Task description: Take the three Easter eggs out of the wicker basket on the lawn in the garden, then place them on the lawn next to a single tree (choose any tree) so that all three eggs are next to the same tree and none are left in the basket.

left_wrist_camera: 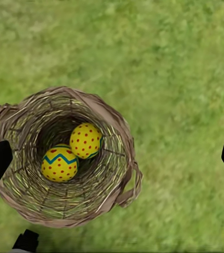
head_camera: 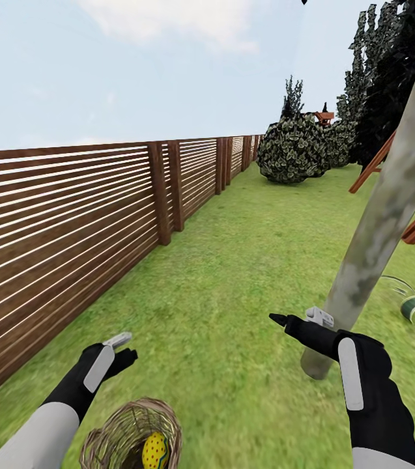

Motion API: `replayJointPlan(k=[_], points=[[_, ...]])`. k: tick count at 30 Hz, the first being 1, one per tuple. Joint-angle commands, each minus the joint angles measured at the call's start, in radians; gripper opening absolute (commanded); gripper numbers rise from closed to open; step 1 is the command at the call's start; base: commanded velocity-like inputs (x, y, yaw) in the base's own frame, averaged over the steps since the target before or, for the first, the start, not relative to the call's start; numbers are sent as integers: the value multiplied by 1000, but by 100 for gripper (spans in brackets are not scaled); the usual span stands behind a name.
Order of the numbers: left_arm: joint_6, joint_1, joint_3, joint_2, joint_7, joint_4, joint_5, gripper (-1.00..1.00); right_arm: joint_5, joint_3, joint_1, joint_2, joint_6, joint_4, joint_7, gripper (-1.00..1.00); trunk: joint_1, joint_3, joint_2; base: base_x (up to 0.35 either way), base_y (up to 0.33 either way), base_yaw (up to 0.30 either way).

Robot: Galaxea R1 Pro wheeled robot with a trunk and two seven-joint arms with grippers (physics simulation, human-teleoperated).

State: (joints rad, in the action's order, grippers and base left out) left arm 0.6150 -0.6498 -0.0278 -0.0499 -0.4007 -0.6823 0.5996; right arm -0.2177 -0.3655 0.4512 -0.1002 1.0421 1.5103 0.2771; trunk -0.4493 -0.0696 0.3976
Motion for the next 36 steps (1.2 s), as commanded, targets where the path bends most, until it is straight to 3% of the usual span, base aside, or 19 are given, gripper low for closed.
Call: replayJointPlan(k=[1,4,13,28,36], points=[[-5,-1,0,0,-10,-1,10,100,1,-3,1,-1,5,1,5,100,-1,-2,2,0,0,0],[-15,-1,0,-1,-15,0,10,100,1,-3,1,-1,5,1,5,100,-1,-2,2,0,0,0],[-57,-1,1,-1,-19,1,7,100,1,-3,0,-1,5,1,6,100,-35,-31,65,0,0,0],[-66,-1,2,-19,-20,5,6,100,0,-3,-2,-1,5,1,7,100,-77,-65,142,0,0,0],[-89,-2,0,-20,-20,130,9,100,-1,-3,-2,-1,5,1,8,100,-108,-90,198,0,0,0]])
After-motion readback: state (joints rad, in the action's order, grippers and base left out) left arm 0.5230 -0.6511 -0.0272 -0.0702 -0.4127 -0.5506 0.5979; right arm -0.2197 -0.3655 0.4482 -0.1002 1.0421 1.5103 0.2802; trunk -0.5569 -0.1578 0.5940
